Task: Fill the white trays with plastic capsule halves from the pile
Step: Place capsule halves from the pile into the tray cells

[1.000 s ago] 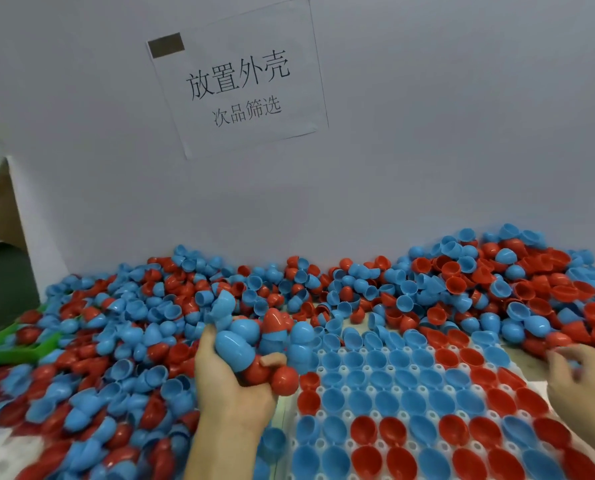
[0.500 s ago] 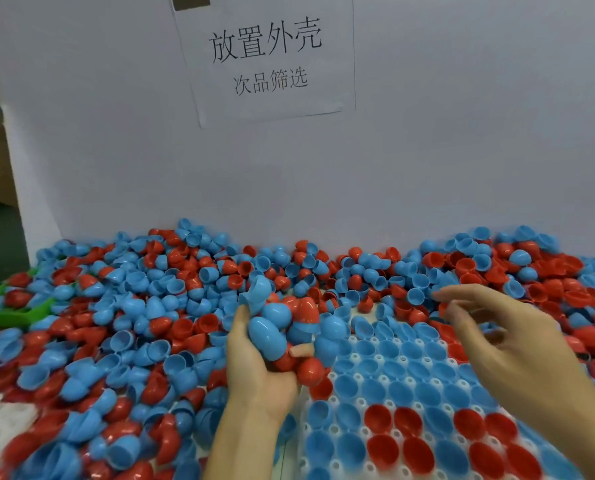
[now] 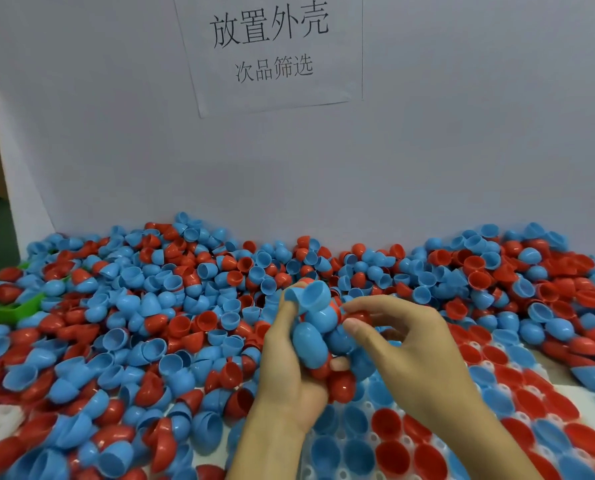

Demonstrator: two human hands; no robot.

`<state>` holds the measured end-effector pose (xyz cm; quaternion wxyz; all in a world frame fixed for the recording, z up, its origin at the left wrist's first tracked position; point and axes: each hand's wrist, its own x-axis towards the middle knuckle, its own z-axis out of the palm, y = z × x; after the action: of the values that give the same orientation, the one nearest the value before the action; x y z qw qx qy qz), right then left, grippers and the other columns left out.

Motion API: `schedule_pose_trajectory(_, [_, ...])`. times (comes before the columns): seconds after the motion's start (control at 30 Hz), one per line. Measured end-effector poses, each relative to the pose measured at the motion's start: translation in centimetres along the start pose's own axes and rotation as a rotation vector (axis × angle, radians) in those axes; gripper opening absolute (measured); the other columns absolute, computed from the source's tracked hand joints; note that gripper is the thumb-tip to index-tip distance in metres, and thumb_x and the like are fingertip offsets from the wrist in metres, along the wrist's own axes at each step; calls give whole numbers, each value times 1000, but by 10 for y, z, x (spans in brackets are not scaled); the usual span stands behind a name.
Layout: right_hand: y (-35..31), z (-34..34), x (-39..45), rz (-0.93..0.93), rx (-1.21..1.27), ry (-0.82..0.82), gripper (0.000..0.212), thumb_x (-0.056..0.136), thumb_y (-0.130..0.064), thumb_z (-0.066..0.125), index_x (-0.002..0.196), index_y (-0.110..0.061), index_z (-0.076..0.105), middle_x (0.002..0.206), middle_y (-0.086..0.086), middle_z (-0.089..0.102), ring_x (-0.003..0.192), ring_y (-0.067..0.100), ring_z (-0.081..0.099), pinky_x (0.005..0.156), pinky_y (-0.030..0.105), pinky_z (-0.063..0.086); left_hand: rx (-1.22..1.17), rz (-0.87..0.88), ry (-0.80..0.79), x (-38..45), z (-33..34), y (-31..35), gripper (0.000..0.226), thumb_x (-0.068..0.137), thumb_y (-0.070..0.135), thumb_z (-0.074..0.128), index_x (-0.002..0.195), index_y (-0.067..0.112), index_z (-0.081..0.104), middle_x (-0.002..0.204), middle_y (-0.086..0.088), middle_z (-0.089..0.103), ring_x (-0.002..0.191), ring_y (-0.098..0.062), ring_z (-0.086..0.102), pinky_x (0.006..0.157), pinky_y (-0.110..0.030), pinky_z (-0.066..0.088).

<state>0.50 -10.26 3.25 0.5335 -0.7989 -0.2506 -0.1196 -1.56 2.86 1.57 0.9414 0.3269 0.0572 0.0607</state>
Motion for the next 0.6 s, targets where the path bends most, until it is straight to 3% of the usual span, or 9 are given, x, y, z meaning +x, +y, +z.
schedule_pose_trajectory(0.17, [2,2,-1,62,161,69,16,88,-23,72,86,-38,74,83,-23,73,79,0,68,74,14,53,-65,-15,39,2,-2,-2,50,95,49,53,86,5,73,77,-14,68,58,-21,60,34,-24,40])
schedule_pose_trajectory(0.33, [5,1,0,137,251,140,10,89,-24,71,86,-32,75,85,-24,72,82,-6,67,68,5,48,-109,-35,-5,2,1,-3,56,93,47,53,57,9,73,68,-10,68,50,-19,61,34,-24,42])
schedule_pose_trajectory(0.6, [10,4,-1,222,359,199,6,87,-27,72,84,-31,75,84,-26,72,84,-14,63,65,-2,43,-95,-39,69,8,-2,-7,52,92,52,57,69,9,72,77,-12,70,60,-23,65,45,-26,45])
